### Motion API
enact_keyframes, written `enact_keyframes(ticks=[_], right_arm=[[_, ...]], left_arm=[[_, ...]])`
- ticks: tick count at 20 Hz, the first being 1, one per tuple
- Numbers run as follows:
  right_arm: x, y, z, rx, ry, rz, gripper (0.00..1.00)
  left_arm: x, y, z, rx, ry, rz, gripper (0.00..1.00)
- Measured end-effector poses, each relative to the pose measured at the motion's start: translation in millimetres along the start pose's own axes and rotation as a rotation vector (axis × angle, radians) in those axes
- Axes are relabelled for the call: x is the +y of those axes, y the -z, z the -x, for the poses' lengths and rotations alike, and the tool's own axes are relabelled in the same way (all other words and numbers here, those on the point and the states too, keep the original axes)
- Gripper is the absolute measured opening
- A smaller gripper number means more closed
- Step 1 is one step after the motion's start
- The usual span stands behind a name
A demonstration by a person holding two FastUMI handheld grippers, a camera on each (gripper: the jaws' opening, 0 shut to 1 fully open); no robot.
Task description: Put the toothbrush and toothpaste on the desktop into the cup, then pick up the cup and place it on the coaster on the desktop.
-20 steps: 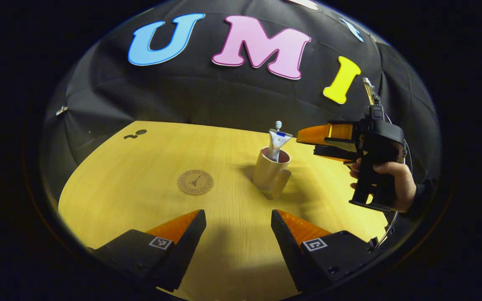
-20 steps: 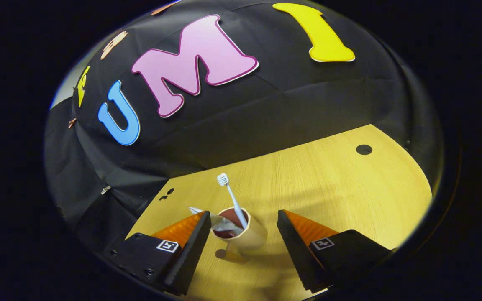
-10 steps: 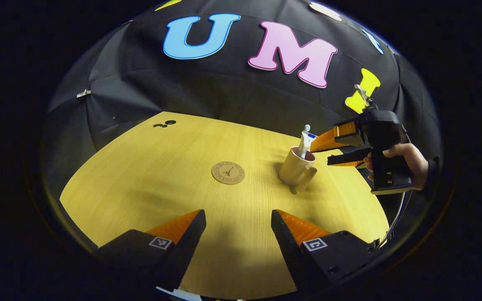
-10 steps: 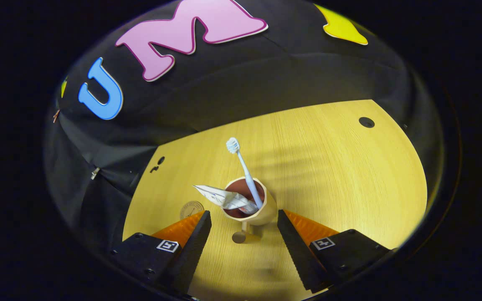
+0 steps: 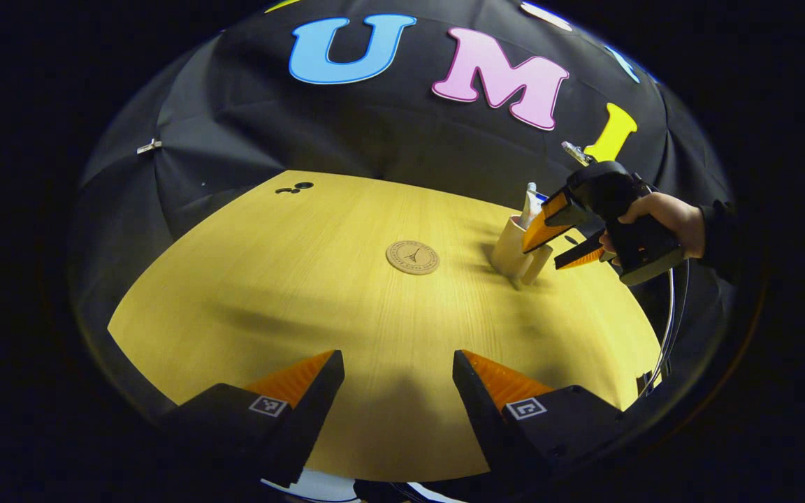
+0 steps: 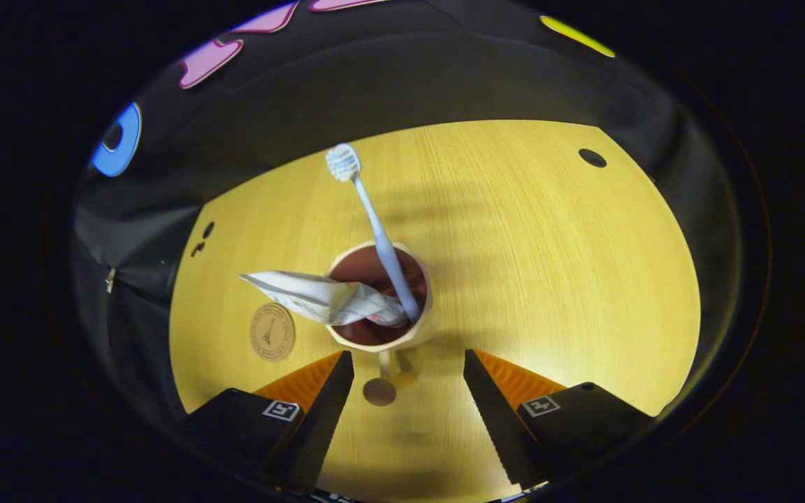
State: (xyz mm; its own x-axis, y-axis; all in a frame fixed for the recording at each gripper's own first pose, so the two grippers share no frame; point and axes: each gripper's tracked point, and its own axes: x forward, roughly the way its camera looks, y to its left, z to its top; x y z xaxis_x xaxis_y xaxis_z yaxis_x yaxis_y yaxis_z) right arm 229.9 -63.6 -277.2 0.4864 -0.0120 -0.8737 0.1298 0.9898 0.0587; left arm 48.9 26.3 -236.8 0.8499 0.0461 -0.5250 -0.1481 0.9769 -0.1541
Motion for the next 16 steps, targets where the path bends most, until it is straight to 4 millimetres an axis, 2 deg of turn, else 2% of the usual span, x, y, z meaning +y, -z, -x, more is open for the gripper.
enact_keyframes(ticks=[3, 6, 11, 14, 16], right_arm=[[5.1, 6.1, -8.1, 0.032, 0.03, 0.001, 0.97], [2.5, 3.6, -16.5, 0.022, 0.102, 0.041, 0.97], [11.1, 8.7, -28.9, 0.066, 0.125, 0.059, 0.9], [13.3, 9.4, -31.1, 0.062, 0.126, 0.082, 0.89], [13.1, 10.8, -33.1, 0.074, 0.127, 0.078, 0.77]], left_arm=[[9.8, 13.2, 0.2, 0.034, -0.018, 0.001, 1.0], [7.7, 19.2, -0.4, 0.056, -0.009, 0.019, 0.97], [-4.6, 11.5, -3.9, 0.065, 0.008, 0.03, 0.98], [-9.1, 4.8, -8.5, 0.061, 0.01, 0.044, 0.98], [-12.1, 0.0, -9.6, 0.057, 0.013, 0.045, 0.98]])
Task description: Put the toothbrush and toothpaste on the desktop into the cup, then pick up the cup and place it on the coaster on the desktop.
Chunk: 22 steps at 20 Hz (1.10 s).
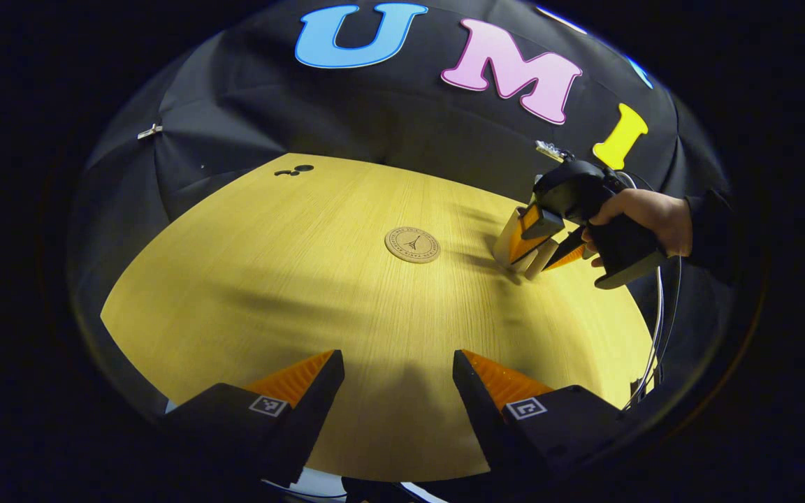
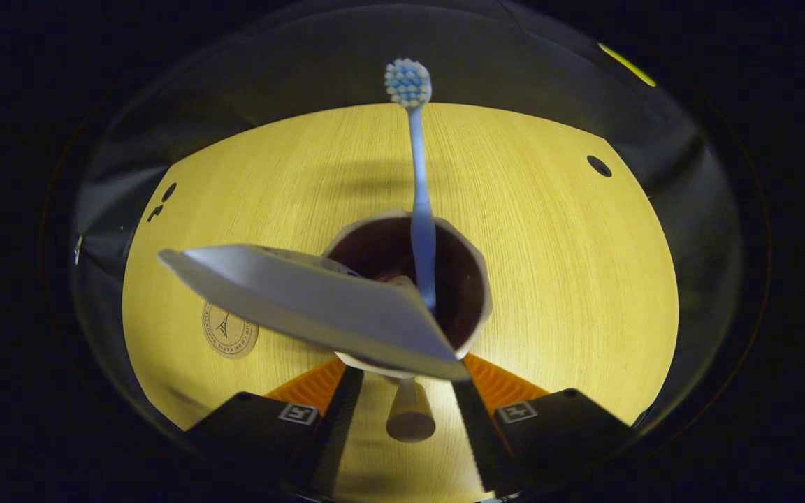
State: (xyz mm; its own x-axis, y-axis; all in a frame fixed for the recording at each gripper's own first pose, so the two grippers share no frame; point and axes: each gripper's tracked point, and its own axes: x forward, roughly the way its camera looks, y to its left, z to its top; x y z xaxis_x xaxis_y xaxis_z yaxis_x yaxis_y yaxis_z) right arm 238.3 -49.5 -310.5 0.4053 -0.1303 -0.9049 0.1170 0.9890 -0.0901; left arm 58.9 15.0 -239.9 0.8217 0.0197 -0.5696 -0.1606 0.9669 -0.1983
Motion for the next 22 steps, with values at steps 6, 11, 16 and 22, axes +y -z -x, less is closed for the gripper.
enact_keyframes(ticks=[6, 11, 16, 22], right_arm=[[0.5, 5.7, -1.2, 0.038, -0.008, 0.002, 0.31], [-0.4, 10.5, 6.5, 0.041, -0.02, 0.075, 0.22], [17.5, 12.3, 13.4, 0.033, -0.06, 0.095, 0.27], [50.9, -0.6, 33.7, 0.001, -0.09, 0.157, 0.27]], left_arm=[[0.6, -3.0, -0.5, 0.0, -0.006, -0.014, 0.98], [0.3, -5.1, -1.2, 0.0, -0.008, -0.015, 0.98], [1.6, -9.2, 1.2, -0.011, -0.011, -0.017, 0.98], [6.6, -14.0, 1.0, -0.024, -0.018, 0.002, 0.98]])
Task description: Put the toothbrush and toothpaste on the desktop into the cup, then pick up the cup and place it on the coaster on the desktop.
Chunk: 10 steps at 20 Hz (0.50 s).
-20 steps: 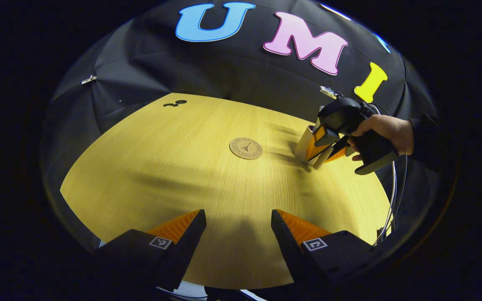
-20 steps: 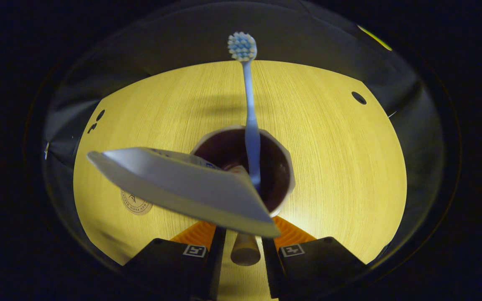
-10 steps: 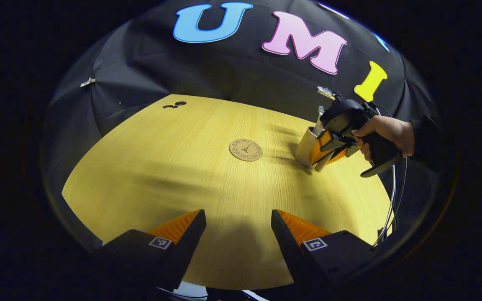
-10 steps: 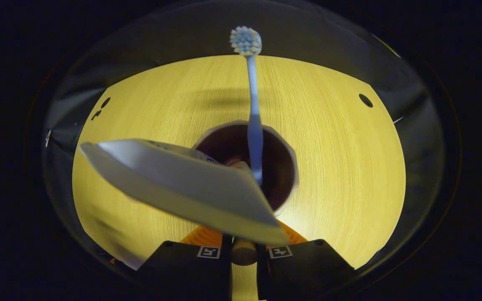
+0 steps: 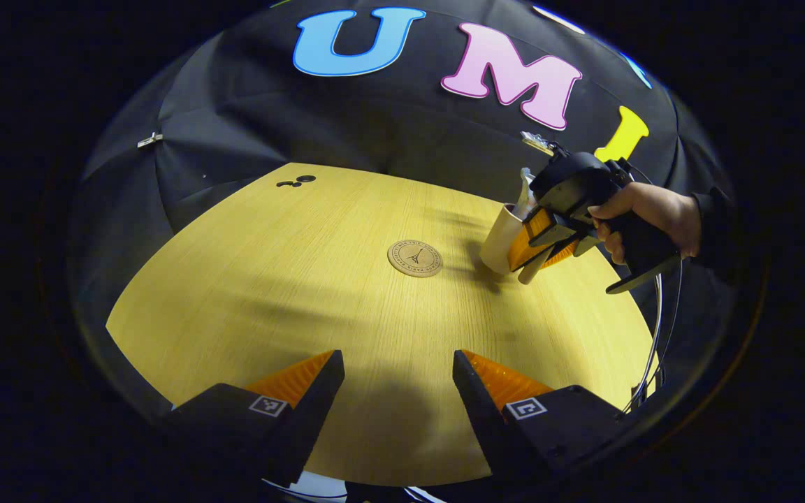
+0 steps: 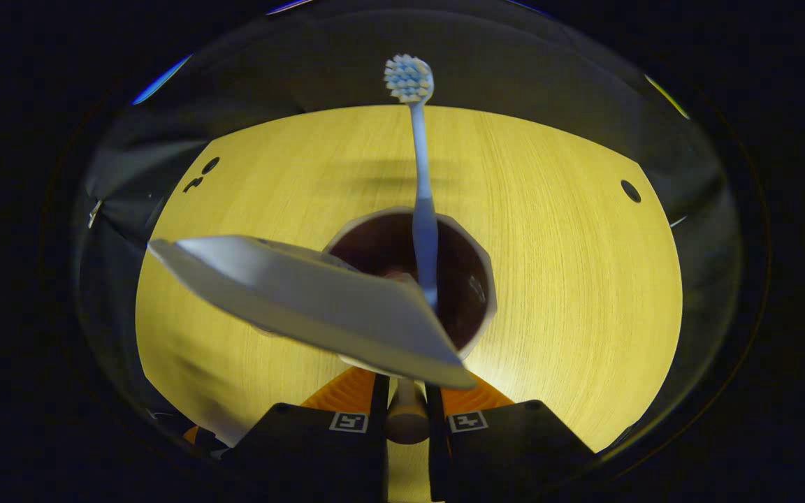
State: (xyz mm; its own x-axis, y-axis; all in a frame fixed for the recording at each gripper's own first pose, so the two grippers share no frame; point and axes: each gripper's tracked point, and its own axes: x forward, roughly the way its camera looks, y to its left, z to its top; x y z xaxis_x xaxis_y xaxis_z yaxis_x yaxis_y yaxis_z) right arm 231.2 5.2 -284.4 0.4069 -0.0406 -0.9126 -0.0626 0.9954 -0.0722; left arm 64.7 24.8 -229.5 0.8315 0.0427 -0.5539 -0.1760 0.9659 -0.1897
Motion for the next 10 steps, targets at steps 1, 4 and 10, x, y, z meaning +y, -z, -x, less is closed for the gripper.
enact_keyframes(ticks=[1, 4, 10], right_arm=[[7.0, -5.6, 2.8, -0.008, -0.004, 0.018, 0.27], [35.2, -15.7, 7.4, -0.021, -0.035, 0.056, 0.27], [89.1, -15.9, 1.7, -0.004, -0.08, 0.14, 0.27]], left_arm=[[1.5, 0.6, 1.3, 0.0, 0.001, 0.013, 0.98], [9.1, -1.1, 3.1, -0.011, -0.012, 0.039, 0.98], [22.2, -3.4, 11.3, -0.031, -0.042, 0.047, 0.98]])
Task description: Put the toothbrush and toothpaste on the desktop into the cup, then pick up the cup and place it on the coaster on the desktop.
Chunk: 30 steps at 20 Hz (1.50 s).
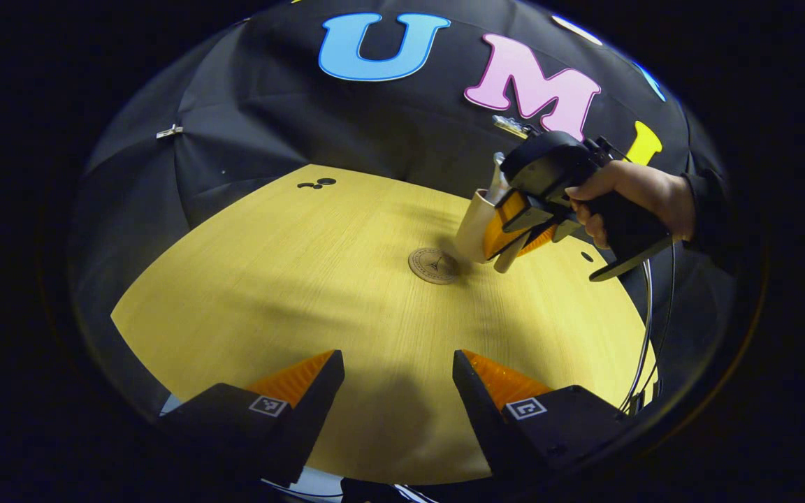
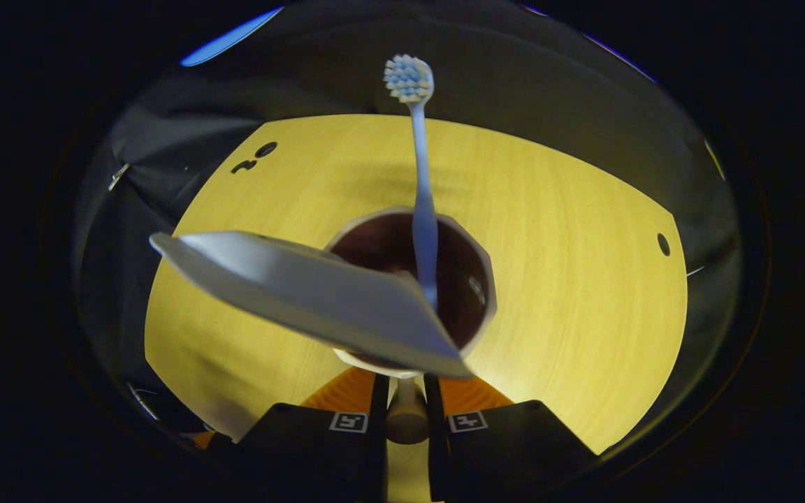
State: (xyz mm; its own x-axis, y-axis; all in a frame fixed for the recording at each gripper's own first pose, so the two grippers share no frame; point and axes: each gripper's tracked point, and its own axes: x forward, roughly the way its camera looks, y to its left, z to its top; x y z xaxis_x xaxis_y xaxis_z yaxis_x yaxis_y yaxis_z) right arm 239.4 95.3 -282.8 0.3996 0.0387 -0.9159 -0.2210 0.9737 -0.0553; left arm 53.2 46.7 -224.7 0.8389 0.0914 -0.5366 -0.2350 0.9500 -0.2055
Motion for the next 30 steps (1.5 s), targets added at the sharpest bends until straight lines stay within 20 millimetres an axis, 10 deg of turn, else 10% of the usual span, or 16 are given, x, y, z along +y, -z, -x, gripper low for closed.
enact_keyframes(ticks=[5, 18, 19, 20, 23, 30], right_arm=[[34.7, 2.7, -23.8, 0.031, -0.02, 0.043, 0.27], [47.6, 12.8, -38.1, 0.065, -0.027, 0.053, 0.26], [48.4, 12.9, -31.7, 0.057, -0.042, 0.044, 0.47], [52.1, 13.9, -30.6, 0.053, -0.064, 0.032, 0.41], [55.6, 23.4, -17.3, 0.062, -0.129, -0.003, 0.98], [23.7, 35.7, 32.7, -0.033, -0.177, -0.087, 0.99]], left_arm=[[-0.2, 5.9, 7.5, 0.015, -0.006, 0.013, 0.98], [-12.8, 3.9, 14.9, 0.037, -0.018, -0.001, 0.98], [-12.7, 3.4, 13.3, 0.04, -0.02, -0.004, 0.98], [-12.1, 3.3, 11.8, 0.04, -0.021, -0.008, 0.98], [-16.6, 2.8, 8.9, 0.045, -0.024, -0.024, 0.98], [-30.9, -8.9, 21.8, 0.036, -0.024, -0.049, 0.98]])
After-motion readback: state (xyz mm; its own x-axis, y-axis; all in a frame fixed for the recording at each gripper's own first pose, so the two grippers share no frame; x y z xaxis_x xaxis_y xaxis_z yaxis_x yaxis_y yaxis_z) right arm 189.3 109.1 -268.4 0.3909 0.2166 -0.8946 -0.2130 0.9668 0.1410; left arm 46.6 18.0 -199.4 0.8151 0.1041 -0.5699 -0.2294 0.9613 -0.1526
